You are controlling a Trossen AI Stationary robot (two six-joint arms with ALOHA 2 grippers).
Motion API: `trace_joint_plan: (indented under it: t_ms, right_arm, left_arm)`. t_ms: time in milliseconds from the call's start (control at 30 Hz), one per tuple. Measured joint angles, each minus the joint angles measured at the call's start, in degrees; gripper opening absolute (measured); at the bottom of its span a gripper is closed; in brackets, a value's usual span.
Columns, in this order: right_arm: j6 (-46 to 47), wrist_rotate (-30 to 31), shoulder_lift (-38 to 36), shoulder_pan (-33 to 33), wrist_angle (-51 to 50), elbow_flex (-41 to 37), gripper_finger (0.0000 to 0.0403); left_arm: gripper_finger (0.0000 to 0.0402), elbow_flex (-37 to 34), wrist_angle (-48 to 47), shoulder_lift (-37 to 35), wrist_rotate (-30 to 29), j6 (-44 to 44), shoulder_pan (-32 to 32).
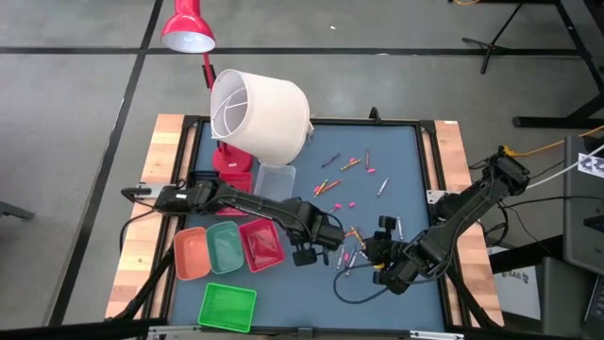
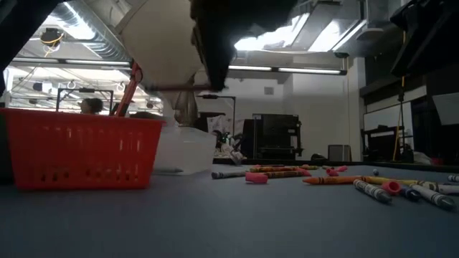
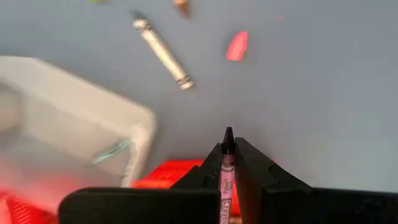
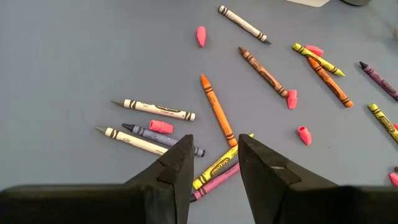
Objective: Sort crayons
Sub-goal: Put the violet crayon into the black bin
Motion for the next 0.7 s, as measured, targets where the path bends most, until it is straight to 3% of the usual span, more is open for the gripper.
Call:
trace_joint_plan:
  t_ms: [700]
  right_arm:
    - [0.1, 0.6, 0.0, 0.0, 1.0, 0.0, 0.0124]
  left_arm:
    - [0.0010, -0.1, 0.3, -11.7, -3.1, 7.9, 3.6]
